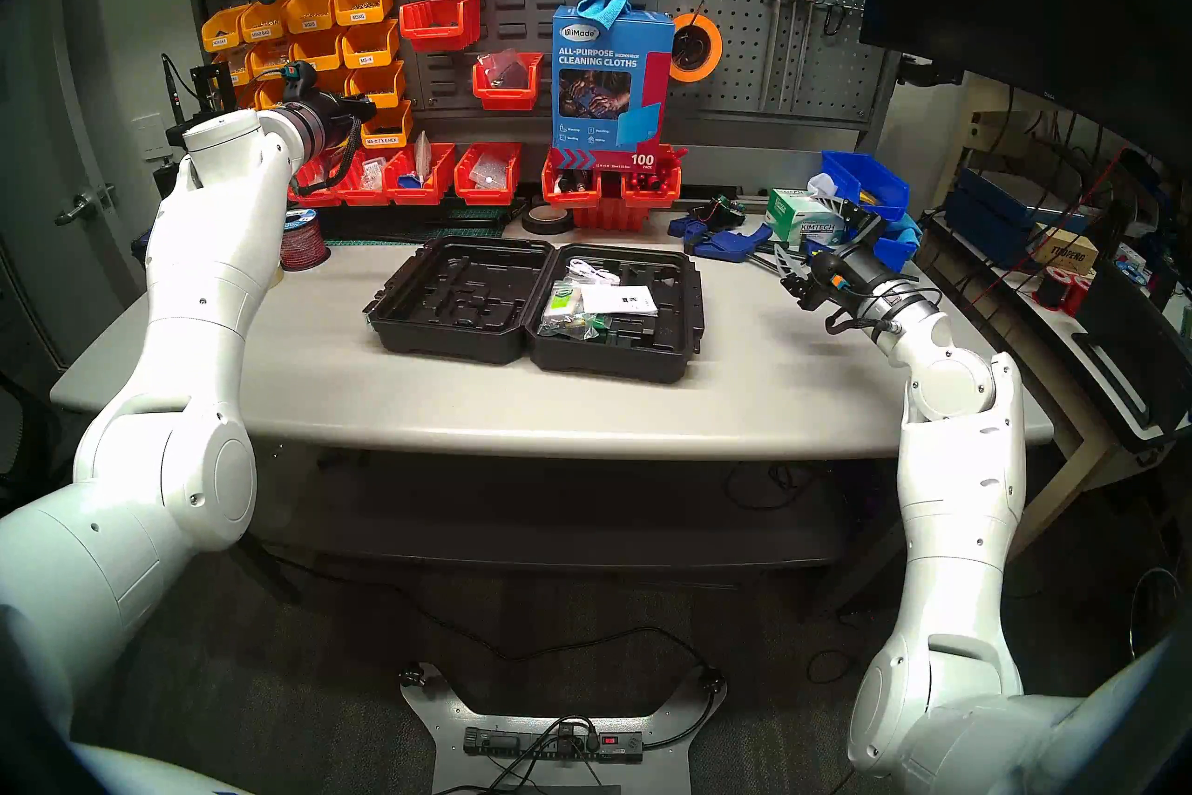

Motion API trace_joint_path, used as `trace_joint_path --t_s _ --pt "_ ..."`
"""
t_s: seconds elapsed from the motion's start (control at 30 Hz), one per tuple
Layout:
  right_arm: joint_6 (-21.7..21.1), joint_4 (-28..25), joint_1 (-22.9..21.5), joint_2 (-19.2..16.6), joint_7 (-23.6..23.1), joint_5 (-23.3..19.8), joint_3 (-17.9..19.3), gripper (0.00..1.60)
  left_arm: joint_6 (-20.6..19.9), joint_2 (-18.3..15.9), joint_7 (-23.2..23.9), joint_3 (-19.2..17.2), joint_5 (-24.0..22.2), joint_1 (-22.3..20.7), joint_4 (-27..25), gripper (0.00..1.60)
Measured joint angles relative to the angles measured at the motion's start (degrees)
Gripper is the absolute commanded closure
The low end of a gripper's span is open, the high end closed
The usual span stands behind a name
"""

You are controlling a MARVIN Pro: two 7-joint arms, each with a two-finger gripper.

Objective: Open the tool box

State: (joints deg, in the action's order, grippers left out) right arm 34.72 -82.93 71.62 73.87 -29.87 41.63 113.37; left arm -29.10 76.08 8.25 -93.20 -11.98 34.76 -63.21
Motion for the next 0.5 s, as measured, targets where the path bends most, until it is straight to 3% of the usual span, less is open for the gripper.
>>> trace_joint_path --t_s 0.5 --pt "0.02 -0.01 -0.02 0.04 -0.04 0.02 0.03 0.0 1.01 -0.31 0.9 -0.08 -0.12 -0.46 0.27 0.55"
